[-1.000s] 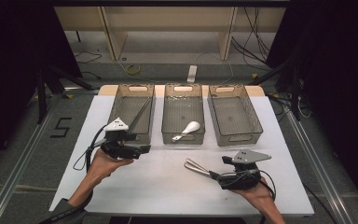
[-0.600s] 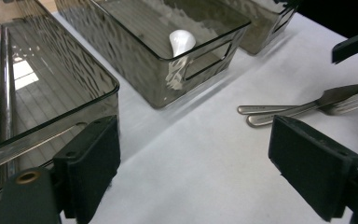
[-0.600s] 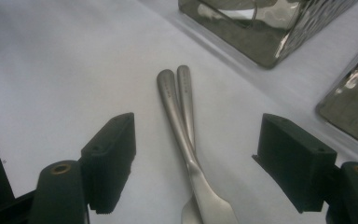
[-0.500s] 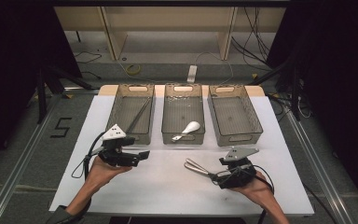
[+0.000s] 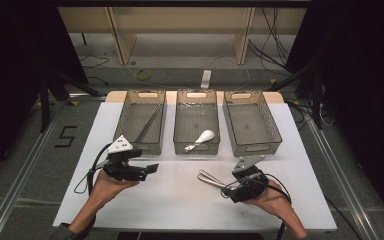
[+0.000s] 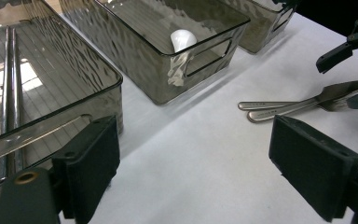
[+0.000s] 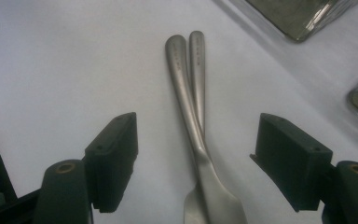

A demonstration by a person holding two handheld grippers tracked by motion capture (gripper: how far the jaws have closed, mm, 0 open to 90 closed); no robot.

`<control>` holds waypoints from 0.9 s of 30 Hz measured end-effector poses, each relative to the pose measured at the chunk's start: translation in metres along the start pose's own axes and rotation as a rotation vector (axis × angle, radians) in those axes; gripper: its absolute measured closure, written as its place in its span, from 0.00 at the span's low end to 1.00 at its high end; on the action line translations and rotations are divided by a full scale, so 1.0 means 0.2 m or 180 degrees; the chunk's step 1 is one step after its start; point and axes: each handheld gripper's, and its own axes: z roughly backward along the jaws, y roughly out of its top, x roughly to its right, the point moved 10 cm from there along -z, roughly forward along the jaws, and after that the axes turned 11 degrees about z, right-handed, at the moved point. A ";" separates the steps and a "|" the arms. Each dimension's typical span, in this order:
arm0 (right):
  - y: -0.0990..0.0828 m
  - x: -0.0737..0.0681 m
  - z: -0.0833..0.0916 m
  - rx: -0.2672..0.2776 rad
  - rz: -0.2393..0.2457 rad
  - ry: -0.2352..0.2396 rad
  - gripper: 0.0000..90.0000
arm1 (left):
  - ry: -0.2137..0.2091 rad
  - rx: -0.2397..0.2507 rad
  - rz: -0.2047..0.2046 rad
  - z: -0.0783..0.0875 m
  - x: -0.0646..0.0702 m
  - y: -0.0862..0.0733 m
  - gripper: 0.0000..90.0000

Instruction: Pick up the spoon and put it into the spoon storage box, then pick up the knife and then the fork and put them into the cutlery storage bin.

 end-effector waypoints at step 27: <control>-0.03 0.01 -0.07 -0.0462 0.0161 0.0109 0.44 | 0.0038 0.0005 -0.0027 0.03 0.02 -0.03 0.17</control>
